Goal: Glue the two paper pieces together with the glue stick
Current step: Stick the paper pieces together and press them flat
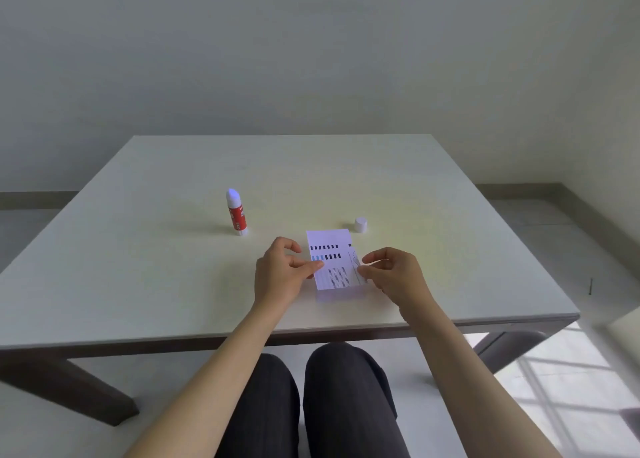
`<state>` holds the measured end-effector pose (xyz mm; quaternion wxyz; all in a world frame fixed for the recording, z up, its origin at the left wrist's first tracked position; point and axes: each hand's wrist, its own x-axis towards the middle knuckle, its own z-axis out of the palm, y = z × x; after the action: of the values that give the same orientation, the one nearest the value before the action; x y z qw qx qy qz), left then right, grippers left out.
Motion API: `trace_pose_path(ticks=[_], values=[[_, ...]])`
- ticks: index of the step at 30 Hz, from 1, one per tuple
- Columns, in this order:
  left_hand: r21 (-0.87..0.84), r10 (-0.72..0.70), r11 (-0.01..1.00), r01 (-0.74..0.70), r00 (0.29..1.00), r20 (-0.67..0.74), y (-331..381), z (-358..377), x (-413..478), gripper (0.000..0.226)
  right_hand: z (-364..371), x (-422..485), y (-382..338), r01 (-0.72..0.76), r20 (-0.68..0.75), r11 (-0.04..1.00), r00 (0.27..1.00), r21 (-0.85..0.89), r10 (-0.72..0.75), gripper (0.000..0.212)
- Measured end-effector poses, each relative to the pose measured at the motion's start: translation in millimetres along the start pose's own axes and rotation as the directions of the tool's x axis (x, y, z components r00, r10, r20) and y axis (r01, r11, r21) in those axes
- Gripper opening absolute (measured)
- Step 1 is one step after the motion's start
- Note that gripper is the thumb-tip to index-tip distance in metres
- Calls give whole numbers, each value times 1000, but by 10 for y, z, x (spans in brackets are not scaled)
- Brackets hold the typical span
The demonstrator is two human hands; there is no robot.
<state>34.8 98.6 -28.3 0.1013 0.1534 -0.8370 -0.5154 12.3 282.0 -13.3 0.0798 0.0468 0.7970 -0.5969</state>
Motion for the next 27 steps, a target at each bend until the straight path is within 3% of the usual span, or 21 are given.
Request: trace_pose_path(ticks=[5,15,23,25,27], values=[[85,45,995,-43,999,-23,-36,55,15,43,48,19,125,94,-52,971,993,-219,-108,17],[121,89,989,-84,995,-42,-157,106,57,44,114,10,207,200,-40,929,974,-312,-223,22],[339,283,908,-245,957,-64,-160,167,57,47,194,-11,257,285,-13,813,941,-507,-338,32],[422,364,843,-334,931,9,-160,146,92,42,207,-8,274,307,17,748,930,-588,-368,42],[501,406,740,-448,892,198,-185,113,144,48,226,-10,322,333,75,607,909,-721,-409,44]])
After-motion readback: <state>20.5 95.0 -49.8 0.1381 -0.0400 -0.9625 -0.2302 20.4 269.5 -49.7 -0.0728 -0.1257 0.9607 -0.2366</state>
